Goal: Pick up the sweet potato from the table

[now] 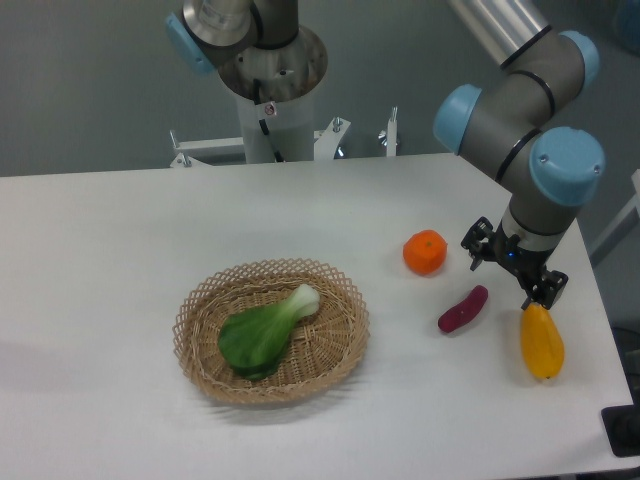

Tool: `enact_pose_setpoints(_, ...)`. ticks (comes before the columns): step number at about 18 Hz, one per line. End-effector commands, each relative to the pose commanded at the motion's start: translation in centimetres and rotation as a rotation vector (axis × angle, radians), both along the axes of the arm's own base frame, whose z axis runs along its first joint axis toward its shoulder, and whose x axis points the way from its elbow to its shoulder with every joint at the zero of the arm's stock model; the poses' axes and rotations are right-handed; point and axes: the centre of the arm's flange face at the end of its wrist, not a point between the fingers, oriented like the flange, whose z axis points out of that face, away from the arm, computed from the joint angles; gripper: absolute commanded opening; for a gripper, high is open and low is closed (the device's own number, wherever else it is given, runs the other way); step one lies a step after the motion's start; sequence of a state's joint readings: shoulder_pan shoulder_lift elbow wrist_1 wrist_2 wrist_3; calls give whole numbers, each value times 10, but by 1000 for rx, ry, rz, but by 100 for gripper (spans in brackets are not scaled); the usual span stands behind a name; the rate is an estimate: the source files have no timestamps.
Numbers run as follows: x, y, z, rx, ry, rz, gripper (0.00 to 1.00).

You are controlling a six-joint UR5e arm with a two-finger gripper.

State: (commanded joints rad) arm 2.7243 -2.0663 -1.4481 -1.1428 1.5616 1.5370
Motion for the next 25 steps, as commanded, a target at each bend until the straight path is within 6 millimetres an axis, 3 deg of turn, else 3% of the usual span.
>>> enact_pose_setpoints(7,0,0,1,2,-1,8,100)
enact_pose_setpoints(14,2,4,-13,13,-12,28,100)
enact_pose_setpoints(17,16,19,-40,-7,-47,7,100)
enact_pose_setpoints(25,31,11,-93,-8,-60,6,100)
